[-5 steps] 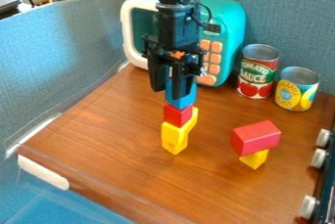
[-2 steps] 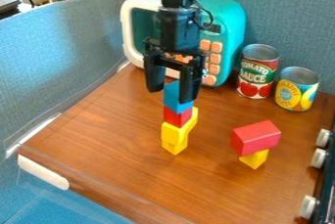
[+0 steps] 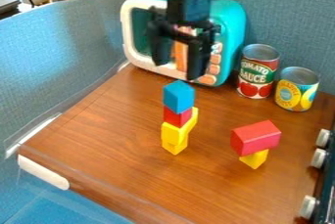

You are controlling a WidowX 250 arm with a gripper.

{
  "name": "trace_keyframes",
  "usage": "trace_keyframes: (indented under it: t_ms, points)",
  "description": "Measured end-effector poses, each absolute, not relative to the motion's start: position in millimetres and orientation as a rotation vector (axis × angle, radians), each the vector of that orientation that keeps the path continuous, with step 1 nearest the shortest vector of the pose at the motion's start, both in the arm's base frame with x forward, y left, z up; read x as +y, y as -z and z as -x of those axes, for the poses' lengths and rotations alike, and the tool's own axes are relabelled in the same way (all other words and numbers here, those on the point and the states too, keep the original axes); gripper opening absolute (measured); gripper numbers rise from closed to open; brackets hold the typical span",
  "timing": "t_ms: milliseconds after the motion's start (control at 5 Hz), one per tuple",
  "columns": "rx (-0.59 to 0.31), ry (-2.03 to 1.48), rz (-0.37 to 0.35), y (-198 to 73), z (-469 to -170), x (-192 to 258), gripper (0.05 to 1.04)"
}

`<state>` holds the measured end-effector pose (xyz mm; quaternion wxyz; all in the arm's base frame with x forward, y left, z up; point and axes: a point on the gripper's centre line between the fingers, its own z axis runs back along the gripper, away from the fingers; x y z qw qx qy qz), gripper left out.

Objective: Remove the blue cube from the red rectangular block and put it on top of the red cube

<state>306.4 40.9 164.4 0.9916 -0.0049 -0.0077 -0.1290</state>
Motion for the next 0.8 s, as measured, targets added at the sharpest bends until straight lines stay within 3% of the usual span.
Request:
trace_keyframes:
  t_ms: [200,400,600,800]
  points:
    - [-0.004,0.355,-0.058,-166,-308,15,1.001]
    - [-0.002,0.424,-0.034,-165,-308,-7,1.001]
    - [0.063,0.487,0.007,-141,-311,-28,1.001]
    - [0.073,0.475,0.035,-135,-311,-28,1.001]
